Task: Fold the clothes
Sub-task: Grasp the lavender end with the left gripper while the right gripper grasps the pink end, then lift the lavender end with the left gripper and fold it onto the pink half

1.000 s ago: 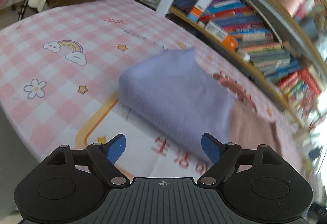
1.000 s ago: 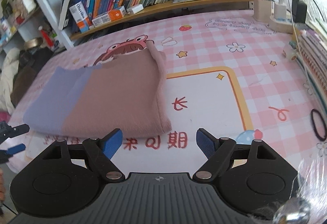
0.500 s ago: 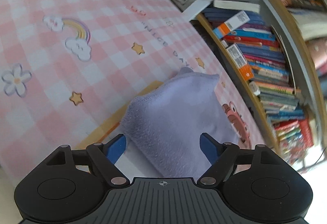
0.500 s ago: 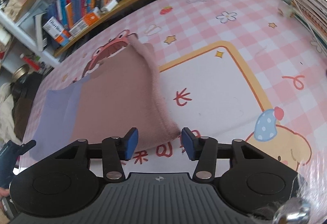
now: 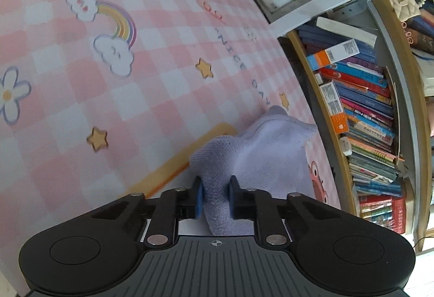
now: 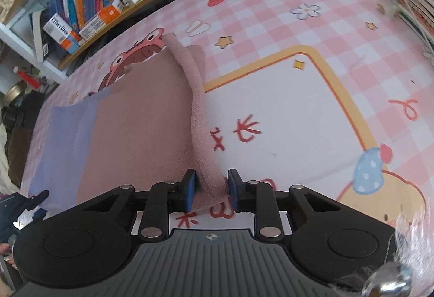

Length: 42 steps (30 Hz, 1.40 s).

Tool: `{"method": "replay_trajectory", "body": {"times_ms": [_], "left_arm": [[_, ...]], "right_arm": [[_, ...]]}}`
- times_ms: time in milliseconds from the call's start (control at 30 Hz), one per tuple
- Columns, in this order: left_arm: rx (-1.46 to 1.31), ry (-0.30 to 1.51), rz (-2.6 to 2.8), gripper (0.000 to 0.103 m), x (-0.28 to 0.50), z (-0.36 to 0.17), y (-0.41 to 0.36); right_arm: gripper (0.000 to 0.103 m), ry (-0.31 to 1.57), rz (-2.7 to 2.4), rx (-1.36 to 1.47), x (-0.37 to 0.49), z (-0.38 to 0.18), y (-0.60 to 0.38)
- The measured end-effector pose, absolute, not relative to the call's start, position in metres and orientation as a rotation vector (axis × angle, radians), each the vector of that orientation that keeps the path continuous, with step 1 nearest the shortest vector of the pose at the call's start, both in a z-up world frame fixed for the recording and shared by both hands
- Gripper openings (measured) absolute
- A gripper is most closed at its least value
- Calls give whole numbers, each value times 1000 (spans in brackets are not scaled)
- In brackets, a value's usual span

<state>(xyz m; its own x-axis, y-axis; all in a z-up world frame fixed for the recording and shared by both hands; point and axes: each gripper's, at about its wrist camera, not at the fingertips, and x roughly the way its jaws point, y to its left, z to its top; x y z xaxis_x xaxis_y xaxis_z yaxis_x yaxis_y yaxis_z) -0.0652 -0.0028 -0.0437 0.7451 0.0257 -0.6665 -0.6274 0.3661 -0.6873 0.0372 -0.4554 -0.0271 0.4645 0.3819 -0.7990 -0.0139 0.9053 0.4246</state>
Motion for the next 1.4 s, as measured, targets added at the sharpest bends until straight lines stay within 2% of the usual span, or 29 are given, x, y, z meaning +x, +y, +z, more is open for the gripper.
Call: {"method": "replay_trajectory", "body": {"times_ms": [133,300,400,500,533,567,733,767,833,933,967,1133,1400], "left_arm": [[-1073,580,476,10,-71,-30,14],[-827,542,451,10,-72,2,21],[-819,564,444,11,-69,0,28],[-936,589,473,13,-73,-18,41],[-976,595,476,17,-74,-25,44],[-1017,600,479,26,-75,-32,48],[-1103,569,430,42,-72,-51,54],[-1107,563,426,42,-70,-51,55],[-1116,553,420,38,-67,-53,58],[-1126,560,423,18,-61,-59,62],[-1128,564,423,15,-59,-60,63],[-1065,562,396,10,-52,-54,67],[-682,502,274,8,-32,13,18]], "right_arm": [[23,1073,307,368,44,-28,-435],[22,1073,387,283,50,-28,-399],[22,1071,412,234,51,-28,-384],[22,1068,408,222,53,-29,-380],[22,1068,407,222,53,-29,-380],[22,1068,405,221,53,-28,-379],[22,1072,403,196,55,-27,-373],[22,1073,403,192,55,-27,-372],[22,1072,406,178,55,-27,-369],[21,1069,408,160,55,-27,-365],[21,1067,408,154,54,-27,-364],[21,1066,417,151,53,-28,-360],[21,1075,470,159,57,-29,-364]]}}
